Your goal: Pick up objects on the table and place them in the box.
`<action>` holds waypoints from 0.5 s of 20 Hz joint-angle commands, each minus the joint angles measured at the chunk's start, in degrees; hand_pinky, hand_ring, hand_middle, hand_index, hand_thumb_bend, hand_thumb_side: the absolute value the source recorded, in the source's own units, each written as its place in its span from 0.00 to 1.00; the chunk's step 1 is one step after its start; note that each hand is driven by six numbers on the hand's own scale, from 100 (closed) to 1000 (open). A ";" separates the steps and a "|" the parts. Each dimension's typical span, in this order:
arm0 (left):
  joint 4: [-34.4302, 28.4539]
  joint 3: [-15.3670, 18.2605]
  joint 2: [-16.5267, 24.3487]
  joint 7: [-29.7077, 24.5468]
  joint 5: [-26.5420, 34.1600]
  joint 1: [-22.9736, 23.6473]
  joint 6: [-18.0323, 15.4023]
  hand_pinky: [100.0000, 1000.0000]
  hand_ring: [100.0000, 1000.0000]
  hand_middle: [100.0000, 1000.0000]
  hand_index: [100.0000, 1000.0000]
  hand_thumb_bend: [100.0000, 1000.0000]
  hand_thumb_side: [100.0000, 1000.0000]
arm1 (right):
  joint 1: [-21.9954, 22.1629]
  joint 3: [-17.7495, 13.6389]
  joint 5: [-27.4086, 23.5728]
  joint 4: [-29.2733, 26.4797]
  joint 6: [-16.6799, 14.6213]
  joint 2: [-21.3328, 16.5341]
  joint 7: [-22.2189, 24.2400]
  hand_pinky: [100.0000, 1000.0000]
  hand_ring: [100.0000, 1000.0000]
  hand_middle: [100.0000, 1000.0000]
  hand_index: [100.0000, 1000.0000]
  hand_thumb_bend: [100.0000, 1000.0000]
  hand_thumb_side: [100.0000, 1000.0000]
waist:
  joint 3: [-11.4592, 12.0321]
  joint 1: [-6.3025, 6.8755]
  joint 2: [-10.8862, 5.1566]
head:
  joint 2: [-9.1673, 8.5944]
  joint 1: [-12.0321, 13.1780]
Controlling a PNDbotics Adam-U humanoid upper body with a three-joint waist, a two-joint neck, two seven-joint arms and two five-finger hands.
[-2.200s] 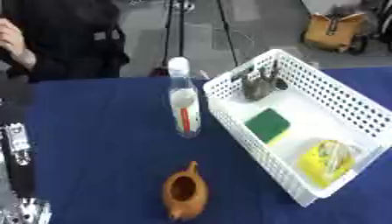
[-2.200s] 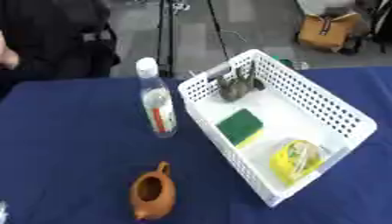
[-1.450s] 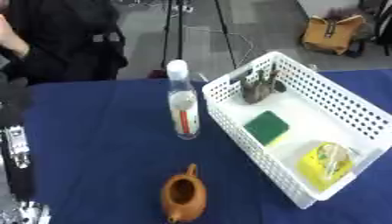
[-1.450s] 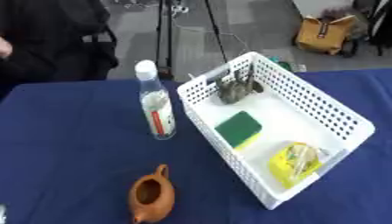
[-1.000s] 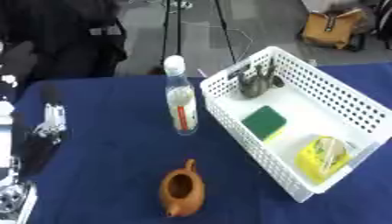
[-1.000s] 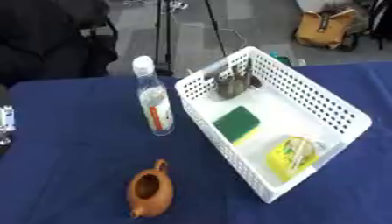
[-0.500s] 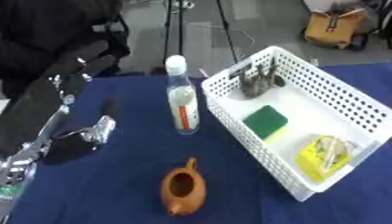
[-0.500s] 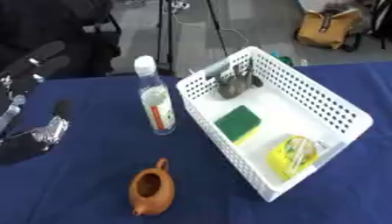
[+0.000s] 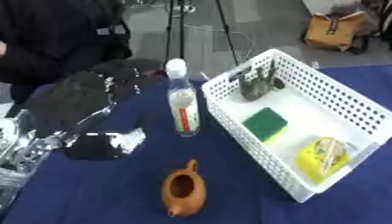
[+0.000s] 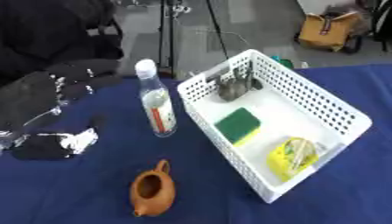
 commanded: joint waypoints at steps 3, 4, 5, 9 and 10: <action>-0.81 -2.96 1.79 -2.77 16.53 -2.25 5.76 1.00 1.00 0.99 1.00 0.00 0.82 | -0.14 0.11 -0.62 -0.67 -0.05 -1.04 0.44 0.60 0.50 0.53 0.67 0.00 0.87 | 0.07 -0.01 -1.63 | 0.09 -0.30; -0.81 -3.39 1.92 -1.98 18.59 -3.07 6.88 1.00 1.00 0.99 1.00 0.00 0.82 | -0.03 0.18 -0.67 -0.67 -0.07 -1.00 0.54 0.60 0.50 0.53 0.67 0.00 0.87 | 0.13 0.09 -1.65 | 0.15 -0.38; -0.81 -3.86 1.97 -1.13 19.66 -3.62 7.59 0.98 1.00 0.99 1.00 0.00 0.83 | 0.04 0.22 -0.72 -0.67 -0.10 -0.97 0.63 0.60 0.50 0.53 0.67 0.00 0.87 | 0.17 0.14 -1.65 | 0.15 -0.44; -0.81 -5.90 0.82 2.02 13.18 -5.03 3.76 0.90 0.98 1.00 1.00 0.00 0.87 | 0.10 0.31 -0.92 -0.67 -0.18 -0.89 0.91 0.60 0.50 0.52 0.67 0.00 0.87 | 0.13 0.13 -1.63 | -0.02 -0.58; -0.81 -6.52 0.48 2.22 10.87 -4.91 2.78 0.89 0.97 1.00 1.00 0.00 0.88 | 0.10 0.35 -0.98 -0.67 -0.21 -0.86 0.98 0.60 0.50 0.52 0.67 0.00 0.87 | 0.09 0.12 -1.60 | -0.04 -0.57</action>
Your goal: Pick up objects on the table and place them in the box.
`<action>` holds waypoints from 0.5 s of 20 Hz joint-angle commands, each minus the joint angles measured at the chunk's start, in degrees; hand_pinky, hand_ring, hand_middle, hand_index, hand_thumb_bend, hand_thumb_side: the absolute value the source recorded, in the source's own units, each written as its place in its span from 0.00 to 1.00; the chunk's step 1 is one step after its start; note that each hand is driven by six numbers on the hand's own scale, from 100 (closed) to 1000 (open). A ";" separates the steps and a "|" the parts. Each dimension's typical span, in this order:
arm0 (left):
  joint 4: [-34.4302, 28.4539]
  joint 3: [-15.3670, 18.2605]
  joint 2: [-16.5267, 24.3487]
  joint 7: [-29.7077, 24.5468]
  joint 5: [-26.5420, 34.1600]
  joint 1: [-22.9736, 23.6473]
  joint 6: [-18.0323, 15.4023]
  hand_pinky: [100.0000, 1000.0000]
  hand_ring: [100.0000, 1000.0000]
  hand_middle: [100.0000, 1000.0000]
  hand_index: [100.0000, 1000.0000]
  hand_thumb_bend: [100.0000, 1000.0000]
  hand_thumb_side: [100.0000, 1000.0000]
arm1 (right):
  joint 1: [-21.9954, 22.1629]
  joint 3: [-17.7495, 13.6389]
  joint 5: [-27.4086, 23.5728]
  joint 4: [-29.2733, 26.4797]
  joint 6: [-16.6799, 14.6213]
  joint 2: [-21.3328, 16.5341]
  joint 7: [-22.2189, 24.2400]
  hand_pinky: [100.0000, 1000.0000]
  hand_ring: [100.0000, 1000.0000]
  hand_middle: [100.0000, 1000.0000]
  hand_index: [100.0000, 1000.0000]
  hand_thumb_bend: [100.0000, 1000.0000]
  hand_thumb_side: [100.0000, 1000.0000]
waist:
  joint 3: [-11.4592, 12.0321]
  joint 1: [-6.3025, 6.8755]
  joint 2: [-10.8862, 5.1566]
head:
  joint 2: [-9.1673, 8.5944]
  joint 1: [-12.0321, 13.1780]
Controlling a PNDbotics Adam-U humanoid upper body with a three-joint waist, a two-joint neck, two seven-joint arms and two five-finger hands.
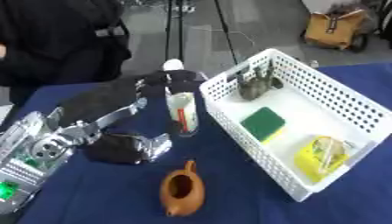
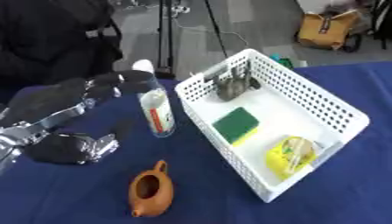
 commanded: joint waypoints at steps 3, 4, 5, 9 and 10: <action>-0.81 -2.67 -0.55 0.29 -6.80 0.12 -2.30 0.92 0.98 1.00 1.00 0.00 0.94 | -0.28 0.34 -0.76 -0.67 -0.18 -0.83 0.47 0.61 0.50 0.52 0.67 0.00 0.87 | -0.11 -0.20 -1.52 | -0.19 -0.05; -0.81 -3.03 -0.99 -0.14 -7.79 0.42 -2.29 0.92 0.99 1.00 1.00 0.00 0.95 | -0.27 0.36 -0.81 -0.67 -0.20 -0.82 0.52 0.61 0.50 0.52 0.67 0.00 0.87 | -0.12 -0.20 -1.49 | -0.23 -0.10; -0.81 -3.30 -1.38 -0.46 -8.56 0.63 -2.22 0.92 0.99 1.00 1.00 0.00 0.95 | -0.26 0.37 -0.85 -0.67 -0.23 -0.82 0.56 0.61 0.50 0.52 0.67 0.00 0.87 | -0.12 -0.19 -1.48 | -0.24 -0.13; -0.81 -4.17 -2.97 -3.48 -10.70 1.69 -2.38 0.97 1.00 1.00 1.00 0.00 1.00 | -0.24 0.51 -1.06 -0.67 -0.33 -0.70 0.86 0.61 0.50 0.52 0.67 0.00 0.87 | -0.12 -0.21 -1.39 | -0.44 -0.18; -0.81 -4.18 -3.19 -4.01 -11.50 1.91 -2.84 0.96 1.00 1.00 1.00 0.00 1.00 | -0.26 0.54 -1.11 -0.67 -0.36 -0.70 0.91 0.61 0.50 0.52 0.67 0.00 0.87 | -0.11 -0.23 -1.36 | -0.42 -0.15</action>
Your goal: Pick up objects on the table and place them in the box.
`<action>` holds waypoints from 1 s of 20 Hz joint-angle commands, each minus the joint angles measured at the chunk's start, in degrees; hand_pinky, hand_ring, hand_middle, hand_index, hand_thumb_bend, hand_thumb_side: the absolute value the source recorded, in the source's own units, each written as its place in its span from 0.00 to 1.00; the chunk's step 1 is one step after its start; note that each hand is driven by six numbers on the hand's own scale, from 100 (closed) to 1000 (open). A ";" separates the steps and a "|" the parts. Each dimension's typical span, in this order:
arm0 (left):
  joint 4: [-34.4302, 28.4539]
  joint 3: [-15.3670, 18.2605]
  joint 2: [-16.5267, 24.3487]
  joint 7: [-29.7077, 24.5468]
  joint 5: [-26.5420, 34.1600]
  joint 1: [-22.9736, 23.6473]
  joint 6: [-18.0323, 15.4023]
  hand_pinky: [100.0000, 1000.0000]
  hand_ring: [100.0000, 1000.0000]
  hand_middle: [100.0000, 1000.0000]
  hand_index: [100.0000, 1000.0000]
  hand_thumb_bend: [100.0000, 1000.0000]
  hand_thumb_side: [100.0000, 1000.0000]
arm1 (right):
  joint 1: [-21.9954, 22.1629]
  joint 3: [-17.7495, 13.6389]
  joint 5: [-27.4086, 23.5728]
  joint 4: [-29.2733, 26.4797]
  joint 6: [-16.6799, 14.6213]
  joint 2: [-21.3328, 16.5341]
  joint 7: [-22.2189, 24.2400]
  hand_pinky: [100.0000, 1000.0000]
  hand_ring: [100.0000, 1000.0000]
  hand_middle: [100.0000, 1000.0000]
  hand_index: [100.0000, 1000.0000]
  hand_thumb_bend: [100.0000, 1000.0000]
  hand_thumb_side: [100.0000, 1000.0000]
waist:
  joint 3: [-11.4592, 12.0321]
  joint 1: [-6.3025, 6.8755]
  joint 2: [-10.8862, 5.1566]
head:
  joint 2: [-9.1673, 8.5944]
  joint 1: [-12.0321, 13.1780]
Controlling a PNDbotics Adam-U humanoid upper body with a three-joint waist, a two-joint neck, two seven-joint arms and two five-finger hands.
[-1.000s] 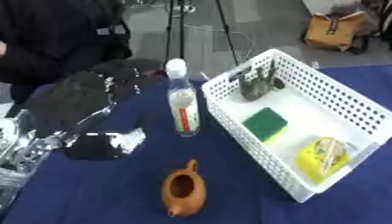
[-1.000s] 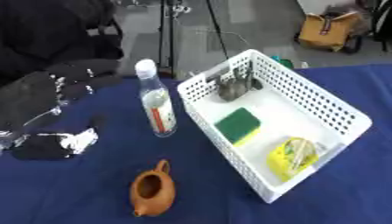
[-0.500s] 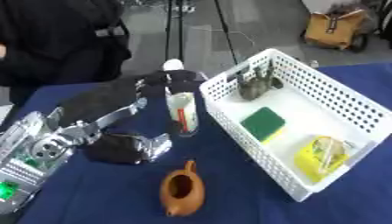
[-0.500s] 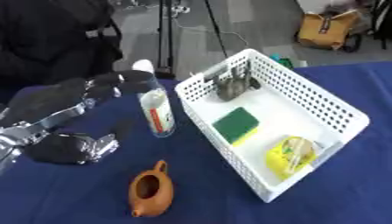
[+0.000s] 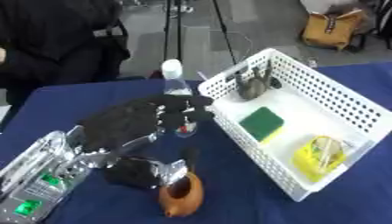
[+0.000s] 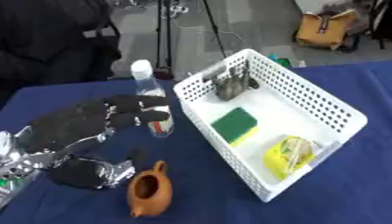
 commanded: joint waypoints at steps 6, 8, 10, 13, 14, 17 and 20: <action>-0.81 -0.40 -0.36 -0.73 -9.63 1.71 -3.79 0.95 1.00 1.00 1.00 0.00 1.00 | -0.43 0.26 -0.86 -0.67 -0.25 -0.66 0.52 0.61 0.50 0.52 0.67 0.00 0.87 | -0.13 -0.40 -1.11 | -0.64 0.00; -0.81 -0.85 -0.47 -0.99 -10.74 2.21 -4.01 0.96 1.00 1.00 1.00 0.00 1.00 | -0.48 0.30 -0.91 -0.67 -0.30 -0.64 0.60 0.61 0.50 0.52 0.66 0.00 0.87 | -0.15 -0.44 -1.02 | -0.76 -0.01; -0.81 -1.18 -0.53 -1.79 -11.35 2.60 -4.18 0.96 1.00 1.00 1.00 0.00 1.00 | -0.52 0.35 -0.96 -0.67 -0.35 -0.60 0.70 0.61 0.50 0.52 0.66 0.00 0.87 | -0.16 -0.48 -0.94 | -0.82 -0.01; -0.81 -1.30 -0.78 -3.11 -11.03 3.24 -4.17 0.96 1.00 1.00 1.00 0.00 1.00 | -0.54 0.42 -1.05 -0.67 -0.40 -0.58 0.83 0.61 0.50 0.52 0.66 0.00 0.87 | -0.18 -0.53 -0.82 | -0.86 0.02; -0.81 -1.22 -0.93 -3.35 -10.77 3.43 -4.14 0.95 1.00 1.00 1.00 0.00 1.00 | -0.54 0.44 -1.09 -0.67 -0.42 -0.58 0.88 0.61 0.50 0.51 0.66 0.00 0.87 | -0.18 -0.55 -0.78 | -0.88 0.03; -0.81 -0.64 -1.46 -3.45 -11.87 3.86 -3.98 0.85 1.00 1.00 1.00 0.00 1.00 | -0.50 0.45 -1.21 -0.67 -0.47 -0.60 0.96 0.61 0.50 0.51 0.66 0.00 0.87 | -0.15 -0.52 -0.74 | -0.88 0.08; -0.81 0.03 -3.58 -4.59 -18.47 4.42 -3.32 0.83 1.00 1.00 1.00 0.00 1.00 | -0.28 0.47 -1.29 -0.67 -0.49 -0.59 1.06 0.61 0.50 0.51 0.66 0.00 0.87 | -0.02 -0.39 -0.84 | -0.83 0.13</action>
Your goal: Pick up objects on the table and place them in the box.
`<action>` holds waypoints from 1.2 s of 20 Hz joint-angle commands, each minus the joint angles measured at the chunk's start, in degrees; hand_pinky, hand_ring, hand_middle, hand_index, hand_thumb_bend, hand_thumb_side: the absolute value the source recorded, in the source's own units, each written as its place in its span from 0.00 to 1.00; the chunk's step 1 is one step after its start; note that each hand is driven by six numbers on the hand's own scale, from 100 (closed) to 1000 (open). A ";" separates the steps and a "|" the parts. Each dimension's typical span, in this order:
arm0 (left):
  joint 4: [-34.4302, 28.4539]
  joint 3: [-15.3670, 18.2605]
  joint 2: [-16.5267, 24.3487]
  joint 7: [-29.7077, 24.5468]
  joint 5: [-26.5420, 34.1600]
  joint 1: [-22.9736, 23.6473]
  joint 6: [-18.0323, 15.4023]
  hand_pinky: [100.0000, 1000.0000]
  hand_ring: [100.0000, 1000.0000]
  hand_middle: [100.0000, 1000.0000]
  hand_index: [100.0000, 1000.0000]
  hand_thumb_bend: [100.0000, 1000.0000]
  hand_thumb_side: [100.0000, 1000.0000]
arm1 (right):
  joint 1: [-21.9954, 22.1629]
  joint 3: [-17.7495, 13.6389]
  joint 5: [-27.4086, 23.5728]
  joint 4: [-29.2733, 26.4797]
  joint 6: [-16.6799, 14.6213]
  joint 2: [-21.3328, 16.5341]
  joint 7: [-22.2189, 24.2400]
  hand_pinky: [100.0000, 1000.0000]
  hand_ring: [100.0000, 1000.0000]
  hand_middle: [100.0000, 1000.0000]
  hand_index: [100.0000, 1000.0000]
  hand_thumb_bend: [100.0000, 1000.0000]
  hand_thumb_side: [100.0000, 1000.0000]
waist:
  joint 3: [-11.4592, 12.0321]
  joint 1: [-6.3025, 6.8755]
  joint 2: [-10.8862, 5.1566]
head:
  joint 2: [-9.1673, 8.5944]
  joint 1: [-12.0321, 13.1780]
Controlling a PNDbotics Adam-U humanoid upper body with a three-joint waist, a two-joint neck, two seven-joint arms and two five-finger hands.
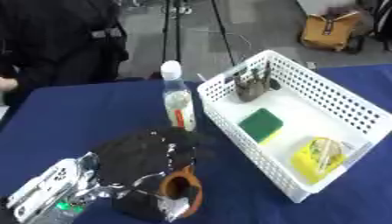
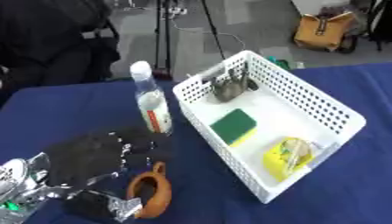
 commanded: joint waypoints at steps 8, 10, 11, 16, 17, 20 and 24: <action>-0.81 6.16 -14.14 -4.94 -16.06 3.37 9.25 0.79 0.86 1.00 1.00 0.00 1.00 | 0.57 0.06 -0.33 -0.67 0.08 -0.66 0.45 0.61 0.49 0.50 0.66 0.00 0.85 | 0.48 0.35 -1.76 | -0.08 0.20; -0.81 5.93 -15.29 -2.31 -17.18 4.49 10.60 0.81 0.95 1.00 1.00 0.00 1.00 | 0.75 0.11 -0.37 -0.67 0.08 -0.68 0.55 0.61 0.49 0.50 0.66 0.00 0.84 | 0.45 0.57 -1.95 | 0.08 0.27; -0.81 5.86 -15.92 -1.16 -17.43 5.32 11.01 0.81 0.95 1.00 1.00 0.00 1.00 | 0.87 0.13 -0.39 -0.67 0.08 -0.71 0.59 0.61 0.49 0.49 0.66 0.00 0.84 | 0.45 0.78 -2.12 | 0.20 0.29; -0.81 5.28 -17.26 5.14 -15.81 8.01 11.11 0.72 0.88 0.96 1.00 0.00 1.00 | 1.20 0.15 -0.47 -0.67 0.09 -0.84 0.66 0.62 0.49 0.49 0.66 0.00 0.84 | 0.42 1.22 -2.51 | 0.95 0.47; -0.81 5.23 -17.39 7.53 -14.85 8.54 11.08 0.71 0.88 0.96 1.00 0.00 1.00 | 1.23 0.15 -0.50 -0.67 0.11 -0.83 0.67 0.62 0.49 0.49 0.66 0.00 0.84 | 0.44 1.25 -2.54 | 1.45 0.59; -0.81 4.89 -17.01 12.40 -13.56 9.55 11.41 0.70 0.87 0.95 1.00 0.00 1.00 | 1.30 0.14 -0.57 -0.67 0.15 -0.86 0.71 0.62 0.49 0.49 0.66 0.00 0.84 | 0.43 1.29 -2.56 | 2.04 0.76; -0.81 4.25 -16.89 13.51 -13.36 10.54 12.08 0.70 0.87 0.95 1.00 0.00 1.00 | 1.33 0.15 -0.72 -0.67 0.18 -0.87 0.78 0.62 0.49 0.48 0.65 0.00 0.84 | 0.34 1.31 -2.47 | 2.15 0.98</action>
